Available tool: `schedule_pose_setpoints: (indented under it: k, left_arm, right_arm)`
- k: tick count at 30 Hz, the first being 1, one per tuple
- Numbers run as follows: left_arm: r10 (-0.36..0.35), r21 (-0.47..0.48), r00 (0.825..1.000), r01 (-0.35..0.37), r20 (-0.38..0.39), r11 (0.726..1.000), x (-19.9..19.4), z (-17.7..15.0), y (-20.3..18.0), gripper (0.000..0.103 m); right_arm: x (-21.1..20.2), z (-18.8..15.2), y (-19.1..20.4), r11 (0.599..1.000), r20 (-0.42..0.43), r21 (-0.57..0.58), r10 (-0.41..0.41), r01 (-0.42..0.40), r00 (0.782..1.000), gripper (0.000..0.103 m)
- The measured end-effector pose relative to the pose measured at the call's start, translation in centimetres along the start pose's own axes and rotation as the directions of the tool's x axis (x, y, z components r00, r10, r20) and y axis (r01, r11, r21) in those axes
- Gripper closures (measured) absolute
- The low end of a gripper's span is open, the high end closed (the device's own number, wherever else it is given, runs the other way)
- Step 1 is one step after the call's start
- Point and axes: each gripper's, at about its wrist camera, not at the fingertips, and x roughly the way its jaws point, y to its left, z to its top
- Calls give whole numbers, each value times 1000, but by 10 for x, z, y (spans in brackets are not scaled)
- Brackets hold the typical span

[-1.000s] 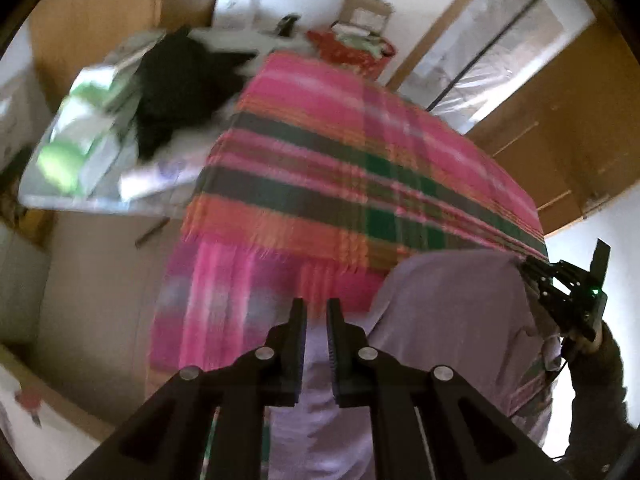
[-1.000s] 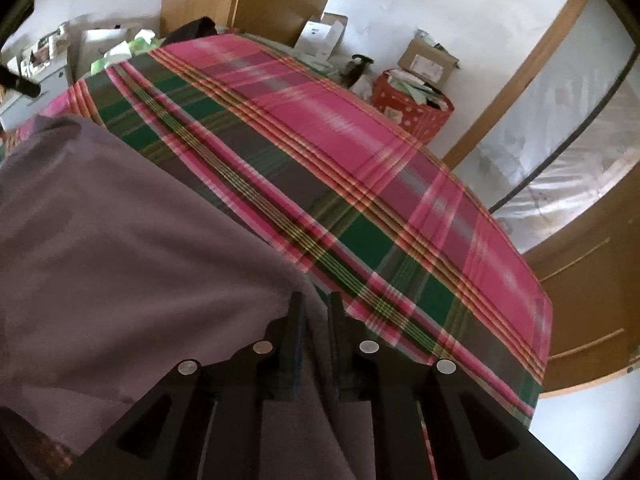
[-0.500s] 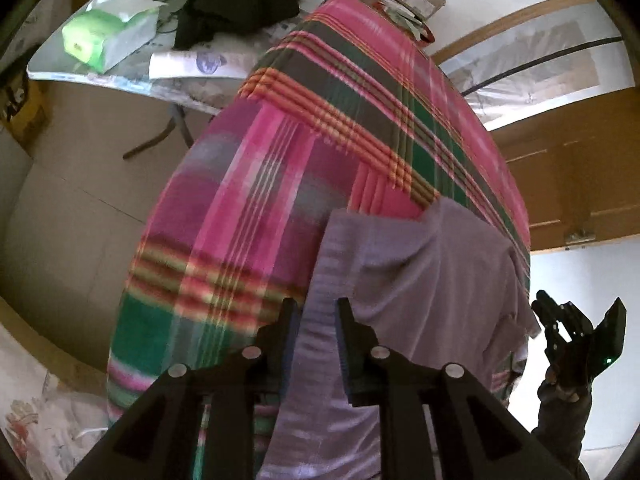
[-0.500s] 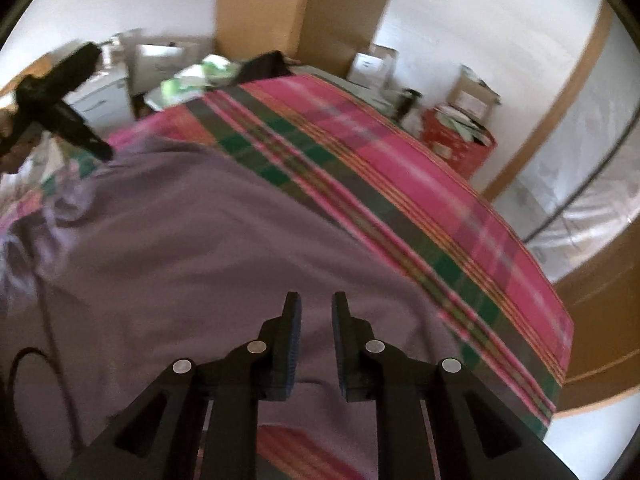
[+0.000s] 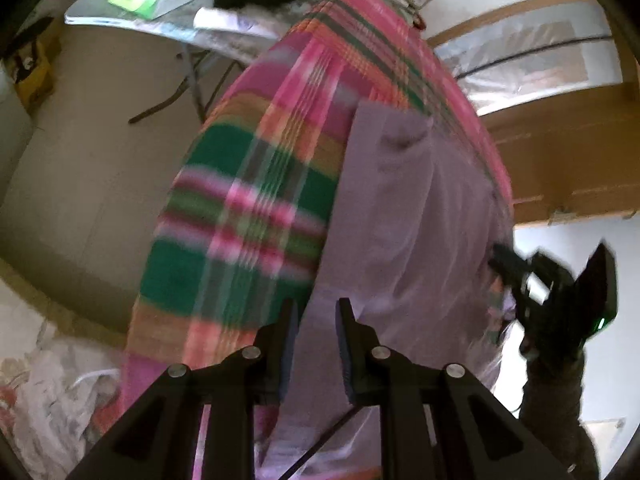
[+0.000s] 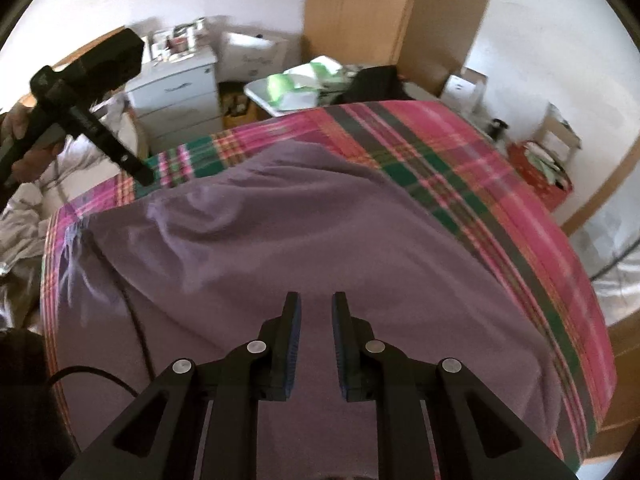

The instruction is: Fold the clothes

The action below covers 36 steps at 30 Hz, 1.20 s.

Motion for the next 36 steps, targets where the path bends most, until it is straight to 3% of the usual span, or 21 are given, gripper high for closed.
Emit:
schedule_pose_setpoints:
  k: [4, 6, 8, 9, 10, 14, 15, 18, 22, 27, 31, 33, 35, 36]
  left_arm:
    - [-20, -12, 1000, 20, 18, 1000, -18, -26, 11, 83]
    - [-45, -30, 999, 45, 17, 999, -20, -40, 20, 78]
    - [-21, -36, 1000, 20, -17, 999, -14, -47, 24, 75]
    - [27, -34, 999, -28, -29, 999, -12, -53, 29, 75]
    - [44, -43, 999, -45, -21, 998, -13, -57, 33, 76]
    - [-5, -68, 998, 9, 55, 998, -23, -66, 39, 75]
    - [-10, -45, 998, 14, 66, 999, -24, -67, 35, 75]
    - [-67, -12, 996, 68, 60, 998, -16, -64, 24, 75]
    - [-58, 21, 997, 57, 53, 998, -3, -63, 12, 75]
    - [-100, 21, 993, 99, 58, 995, 9, -59, 11, 75]
    - [-120, 16, 991, 119, 57, 993, 13, -55, 12, 74]
    - [-125, 15, 991, 125, 55, 992, 14, -55, 10, 74]
    - [-138, 26, 988, 137, 62, 990, 12, -55, 6, 74]
    - [-145, 32, 987, 143, 66, 989, 11, -55, 4, 74]
  right_arm:
    - [14, 14, 20, 999, -9, -5, 41, -41, 999, 87]
    - [20, 20, 28, 998, -5, 4, 70, -70, 998, 87]
    - [27, 27, 36, 995, -2, 15, 94, -94, 996, 87]
    - [29, 30, 38, 995, 1, 21, 102, -102, 995, 87]
    - [32, 33, 40, 994, 3, 27, 110, -110, 994, 87]
    - [42, 46, 49, 989, 13, 51, 139, -140, 990, 87]
    - [45, 49, 51, 987, 16, 56, 147, -148, 989, 86]
    - [53, 59, 58, 983, 24, 72, 168, -170, 985, 66]
    - [65, 70, 53, 989, 25, 71, 132, -133, 991, 66]
    - [86, 69, 31, 991, -10, 124, 55, -53, 998, 65]
    - [101, 66, 21, 971, -12, 186, 157, -152, 988, 65]
    - [101, 65, 22, 971, 1, 187, 152, -149, 988, 64]
    - [101, 65, 26, 980, 1, 151, 132, -131, 991, 75]
    - [99, 65, 27, 981, 6, 140, 137, -136, 991, 94]
